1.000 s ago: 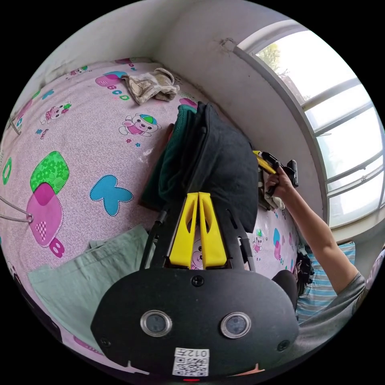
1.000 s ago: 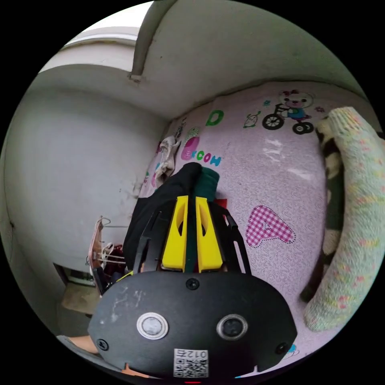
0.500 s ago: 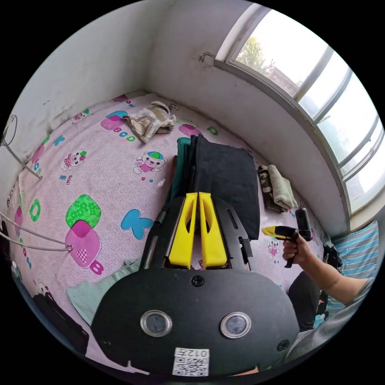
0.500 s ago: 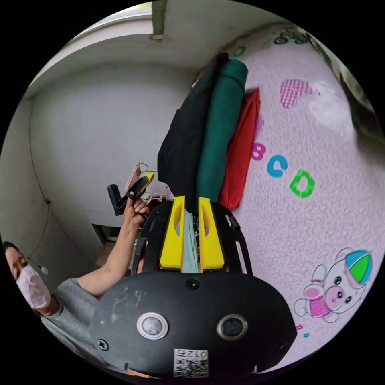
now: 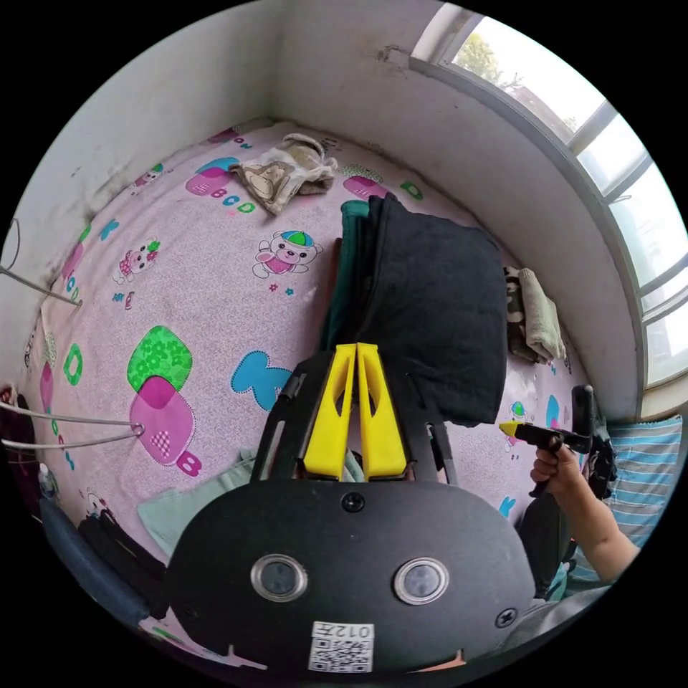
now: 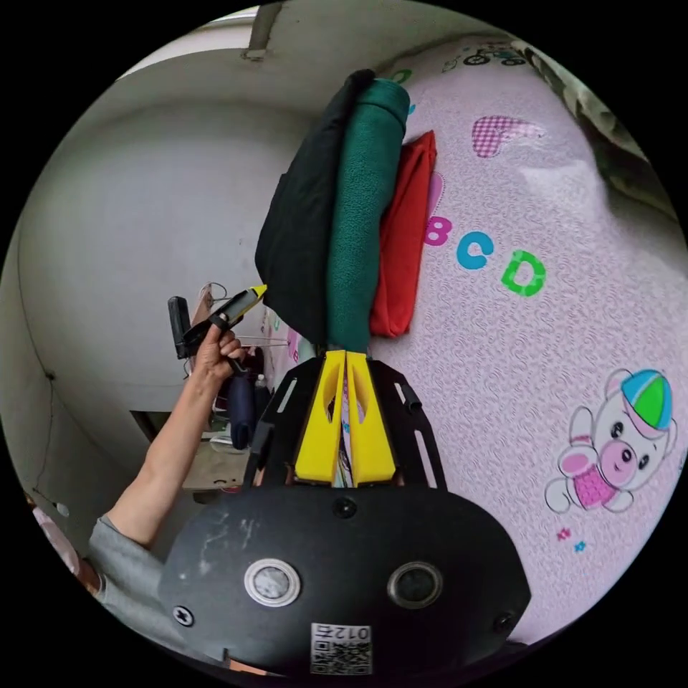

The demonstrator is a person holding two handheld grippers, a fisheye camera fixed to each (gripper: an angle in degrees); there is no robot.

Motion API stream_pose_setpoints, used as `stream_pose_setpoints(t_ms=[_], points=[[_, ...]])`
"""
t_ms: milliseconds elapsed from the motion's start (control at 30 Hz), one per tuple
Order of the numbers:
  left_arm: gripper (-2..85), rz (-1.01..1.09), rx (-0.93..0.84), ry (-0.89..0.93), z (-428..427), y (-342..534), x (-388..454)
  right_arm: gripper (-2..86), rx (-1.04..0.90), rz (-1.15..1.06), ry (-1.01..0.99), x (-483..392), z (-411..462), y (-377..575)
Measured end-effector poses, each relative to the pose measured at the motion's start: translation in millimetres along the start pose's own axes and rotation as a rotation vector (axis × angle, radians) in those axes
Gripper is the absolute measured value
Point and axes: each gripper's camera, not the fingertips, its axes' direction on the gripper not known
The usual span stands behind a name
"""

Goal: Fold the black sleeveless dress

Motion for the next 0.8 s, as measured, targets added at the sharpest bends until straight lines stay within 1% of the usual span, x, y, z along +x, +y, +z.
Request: stream_pose_setpoints(t_ms=[33, 100, 133, 167, 233, 300, 333, 467, 500, 533, 567, 600, 633, 667, 700, 733, 767, 800], points=[[-0.1, -0.01, -0.001, -0.009, -4, 2, 3, -0.8, 0.018, -0.028, 0.032, -13, -18, 23], [-0.1, -0.058, -0.008, -0.094, -22, 15, 12, -0.8, 0.047, -0.09, 0.096, -38, -48, 63], [-0.1, -0.063, -0.004, -0.091, -27, 19, 15, -0.8, 0.072, -0.129, 0.142, -56, -68, 91], [-0.1, -0.062, 0.031, -0.053, -38, 28, 23, -0.8, 0.089, -0.147, 0.164, -66, -80, 106], [-0.1, -0.043, 0.107, 0.047, -56, 43, 44, -0.8, 0.169, -0.225, 0.257, -108, -126, 165], [0.0, 0.045, 0.196, 0.168, -74, 62, 95, -0.8, 0.253, -0.284, 0.363, -144, -162, 210], [0.0, 0.072, 0.212, 0.188, -78, 67, 111, -0.8, 0.312, -0.319, 0.431, -169, -186, 241], [0.1, 0.265, 0.319, 0.341, -98, 101, 242, -0.8, 0.487, -0.4, 0.6, -242, -254, 344], [0.1, 0.32, 0.332, 0.392, -101, 110, 281, -0.8, 0.536, -0.41, 0.649, -263, -276, 381], [0.1, 0.346, 0.331, 0.415, -102, 114, 301, -0.8, 0.585, -0.42, 0.698, -283, -297, 419], [0.1, 0.39, 0.315, 0.454, -103, 122, 340, -0.8, 0.608, -0.421, 0.723, -292, -307, 437], [0.2, 0.439, 0.296, 0.496, -103, 130, 380, -0.8, 0.659, -0.417, 0.773, -309, -328, 478], [0.3, 0.469, 0.284, 0.518, -104, 134, 400, -0.8, 0.714, -0.41, 0.82, -324, -348, 519], [0.3, 0.531, 0.255, 0.552, -105, 144, 440, -0.8, 0.74, -0.406, 0.844, -331, -358, 540], [0.3, 0.595, 0.227, 0.578, -107, 154, 481, -0.8, 0.792, -0.391, 0.897, -343, -378, 582], [0.3, 0.629, 0.219, 0.591, -108, 160, 501, -0.8, 0.846, -0.371, 0.958, -352, -396, 624], [0.4, 0.697, 0.204, 0.611, -112, 172, 541, -0.8, 0.872, -0.36, 0.993, -357, -404, 645], [0.4, 0.756, 0.186, 0.631, -115, 186, 580, -0.9, 0.917, -0.332, 1.074, -362, -419, 686]])
